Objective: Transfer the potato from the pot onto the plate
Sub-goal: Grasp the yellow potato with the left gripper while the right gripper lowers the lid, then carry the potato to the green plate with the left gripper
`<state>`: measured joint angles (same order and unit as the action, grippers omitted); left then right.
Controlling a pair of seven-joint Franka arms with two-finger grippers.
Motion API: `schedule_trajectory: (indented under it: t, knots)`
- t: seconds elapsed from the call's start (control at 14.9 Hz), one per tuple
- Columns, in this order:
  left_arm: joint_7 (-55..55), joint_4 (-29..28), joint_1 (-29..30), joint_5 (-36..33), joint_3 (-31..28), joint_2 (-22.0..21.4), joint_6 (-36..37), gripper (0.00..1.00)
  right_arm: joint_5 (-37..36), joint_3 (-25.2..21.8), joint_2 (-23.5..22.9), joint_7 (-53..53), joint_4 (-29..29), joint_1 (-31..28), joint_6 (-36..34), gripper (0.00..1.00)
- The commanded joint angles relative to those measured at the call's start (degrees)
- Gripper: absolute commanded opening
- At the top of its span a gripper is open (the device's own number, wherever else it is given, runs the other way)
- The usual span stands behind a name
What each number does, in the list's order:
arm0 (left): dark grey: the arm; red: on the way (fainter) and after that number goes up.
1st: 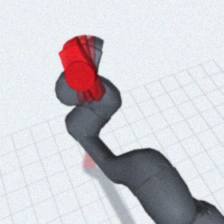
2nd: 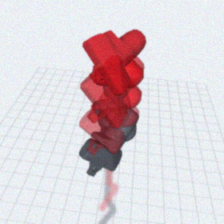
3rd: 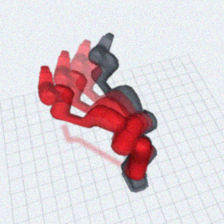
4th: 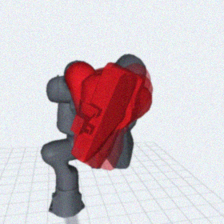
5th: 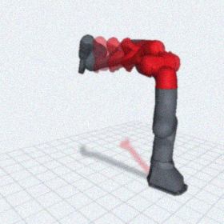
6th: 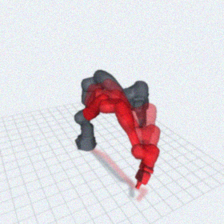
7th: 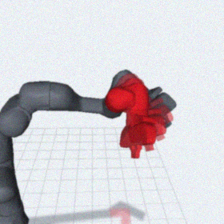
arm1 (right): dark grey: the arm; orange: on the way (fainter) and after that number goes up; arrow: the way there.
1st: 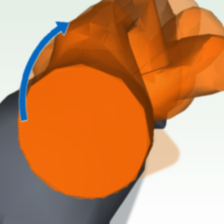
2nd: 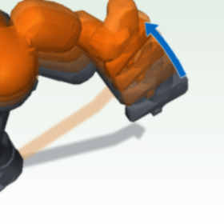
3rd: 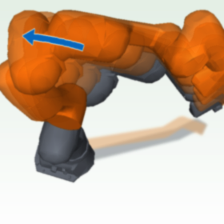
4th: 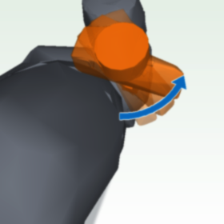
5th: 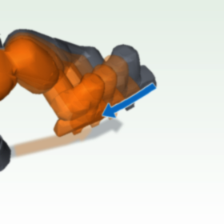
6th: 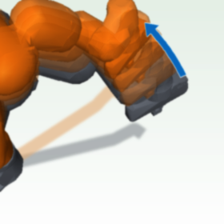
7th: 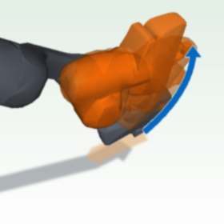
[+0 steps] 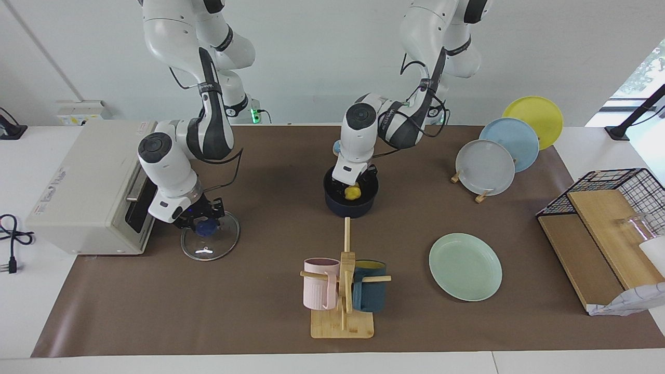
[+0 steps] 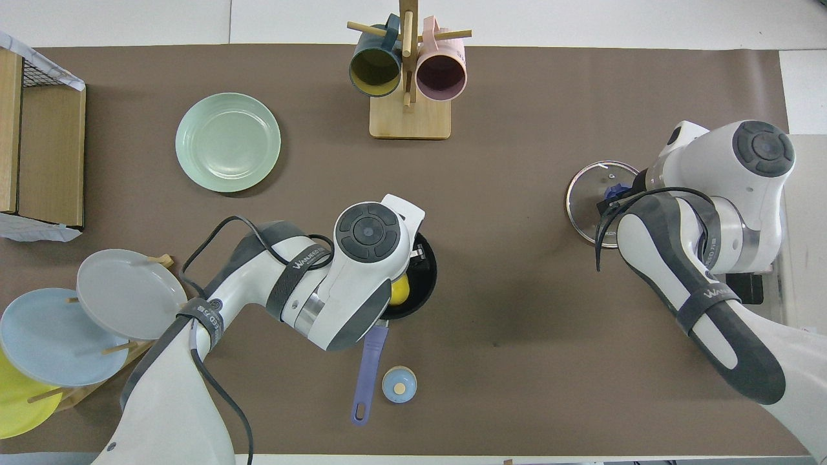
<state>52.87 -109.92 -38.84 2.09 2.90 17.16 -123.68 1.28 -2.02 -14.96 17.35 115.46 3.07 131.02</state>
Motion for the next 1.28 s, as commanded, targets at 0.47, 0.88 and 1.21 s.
schedule_trajectory:
  t: [0.47,0.88,1.21]
  knots:
    - [-1.7,3.6,0.2,-0.2,-1.7,-5.1,8.0,0.00,2.0,0.8,0.8,1.5,0.2,-0.8,1.1,1.00]
    - [-17.5,21.4,12.5,0.3,-1.8,-4.9,23.0,0.00,2.1,1.1,4.1,-2.5,-10.0,0.0,-16.2,1.00]
    - [-37.8,33.3,25.0,0.4,-1.5,4.6,20.9,0.00,1.8,1.0,4.5,-4.6,-20.5,-0.1,-28.7,1.00]
